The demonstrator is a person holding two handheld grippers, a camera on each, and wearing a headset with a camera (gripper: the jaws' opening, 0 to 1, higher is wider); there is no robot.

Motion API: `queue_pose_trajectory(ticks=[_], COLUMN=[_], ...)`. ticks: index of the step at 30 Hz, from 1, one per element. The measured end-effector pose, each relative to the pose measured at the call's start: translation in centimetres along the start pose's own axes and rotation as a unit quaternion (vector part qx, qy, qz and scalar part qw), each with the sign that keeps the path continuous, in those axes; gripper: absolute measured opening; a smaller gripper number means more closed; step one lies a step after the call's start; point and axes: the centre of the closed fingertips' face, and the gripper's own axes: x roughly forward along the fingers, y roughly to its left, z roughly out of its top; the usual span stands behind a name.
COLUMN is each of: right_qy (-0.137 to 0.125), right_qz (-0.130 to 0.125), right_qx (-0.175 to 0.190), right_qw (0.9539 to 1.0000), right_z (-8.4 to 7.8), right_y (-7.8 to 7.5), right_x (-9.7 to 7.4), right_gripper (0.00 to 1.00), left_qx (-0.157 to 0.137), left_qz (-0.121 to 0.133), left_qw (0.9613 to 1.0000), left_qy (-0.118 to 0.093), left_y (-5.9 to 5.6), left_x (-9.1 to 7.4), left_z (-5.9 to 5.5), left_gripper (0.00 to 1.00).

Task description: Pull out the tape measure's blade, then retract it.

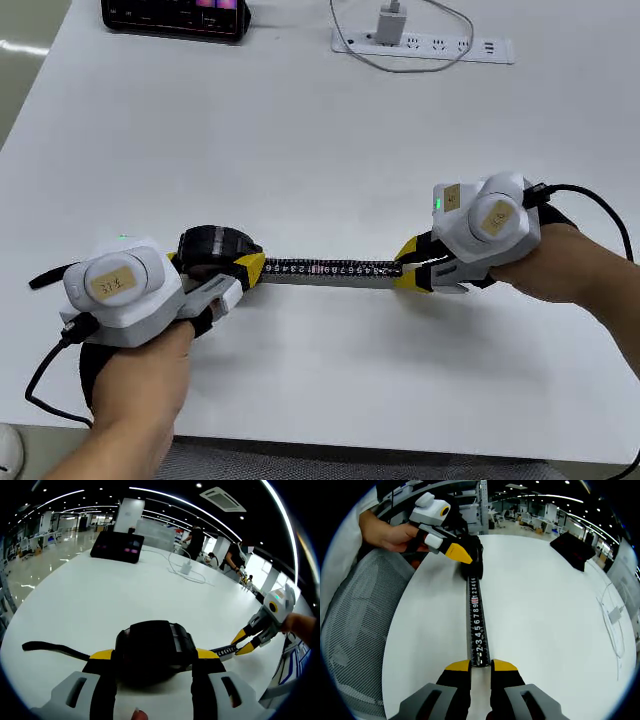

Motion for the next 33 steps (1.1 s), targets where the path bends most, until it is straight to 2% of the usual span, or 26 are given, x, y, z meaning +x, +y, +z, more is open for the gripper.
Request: queue_pose_trajectory(ticks=[33], right_qy=[-0.023], right_qz=[0.019], right_qx=[0.006], right_qw=[0.9995], right_z=[2.7], right_y=[0.4], right_x=[2.1], right_gripper=[0.11], left_qx=[-0.007], left_qz=[-0.004], left_qw=[1.0000], left_qy=[-0.001], left_y=[0.0], left_x=[-0.2], left_z=[0.2], left_gripper=[0.55])
